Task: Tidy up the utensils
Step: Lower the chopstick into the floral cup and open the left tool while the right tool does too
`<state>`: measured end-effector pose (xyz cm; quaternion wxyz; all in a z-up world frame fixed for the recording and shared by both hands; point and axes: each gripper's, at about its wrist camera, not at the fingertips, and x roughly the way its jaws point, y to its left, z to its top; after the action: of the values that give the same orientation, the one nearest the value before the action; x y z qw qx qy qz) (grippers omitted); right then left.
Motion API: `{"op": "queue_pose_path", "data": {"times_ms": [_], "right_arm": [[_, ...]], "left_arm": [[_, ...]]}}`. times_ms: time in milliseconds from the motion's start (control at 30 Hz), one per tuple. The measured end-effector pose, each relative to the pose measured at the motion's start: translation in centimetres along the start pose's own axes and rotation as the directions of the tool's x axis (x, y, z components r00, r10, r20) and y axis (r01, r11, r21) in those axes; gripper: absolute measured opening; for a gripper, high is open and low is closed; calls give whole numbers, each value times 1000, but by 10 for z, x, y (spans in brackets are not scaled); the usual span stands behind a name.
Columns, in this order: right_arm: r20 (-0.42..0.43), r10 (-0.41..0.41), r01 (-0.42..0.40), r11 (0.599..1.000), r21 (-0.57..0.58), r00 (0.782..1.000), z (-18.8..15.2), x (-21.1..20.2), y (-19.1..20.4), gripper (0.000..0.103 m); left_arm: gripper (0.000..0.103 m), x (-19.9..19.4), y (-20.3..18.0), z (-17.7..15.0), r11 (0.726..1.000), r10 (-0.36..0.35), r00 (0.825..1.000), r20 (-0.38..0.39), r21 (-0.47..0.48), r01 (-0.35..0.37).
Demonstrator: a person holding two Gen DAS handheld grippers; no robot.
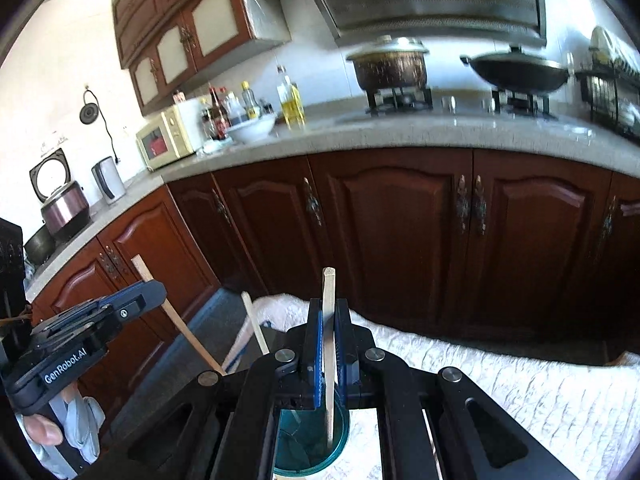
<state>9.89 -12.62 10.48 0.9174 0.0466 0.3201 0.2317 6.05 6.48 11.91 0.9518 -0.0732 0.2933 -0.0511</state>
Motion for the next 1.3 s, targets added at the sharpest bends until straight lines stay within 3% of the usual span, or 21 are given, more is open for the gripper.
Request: {"op": "queue_pose_path", "data": {"times_ms": [500, 800, 900, 1000, 1300], "right_arm": [[-122, 9, -3, 998, 56, 992, -27, 43, -17, 5], [-167, 22, -6, 995, 96, 986, -32, 50, -26, 6], [-174, 15, 3, 994, 106, 985, -34, 49, -29, 15], [-174, 11, 10, 993, 117, 985, -36, 45, -33, 32], [-159, 13, 6, 993, 116, 987, -45, 24, -34, 37]], "left_arm": [[6, 42, -9, -29, 1000, 28, 995, -95, 9, -27], [7, 44, -12, -30, 1000, 23, 995, -97, 12, -22], [16, 42, -13, -30, 1000, 23, 995, -95, 13, -22], [31, 39, -14, -30, 1000, 14, 996, -90, 6, -14], [36, 26, -21, -34, 1000, 13, 997, -77, 25, -11]]}}
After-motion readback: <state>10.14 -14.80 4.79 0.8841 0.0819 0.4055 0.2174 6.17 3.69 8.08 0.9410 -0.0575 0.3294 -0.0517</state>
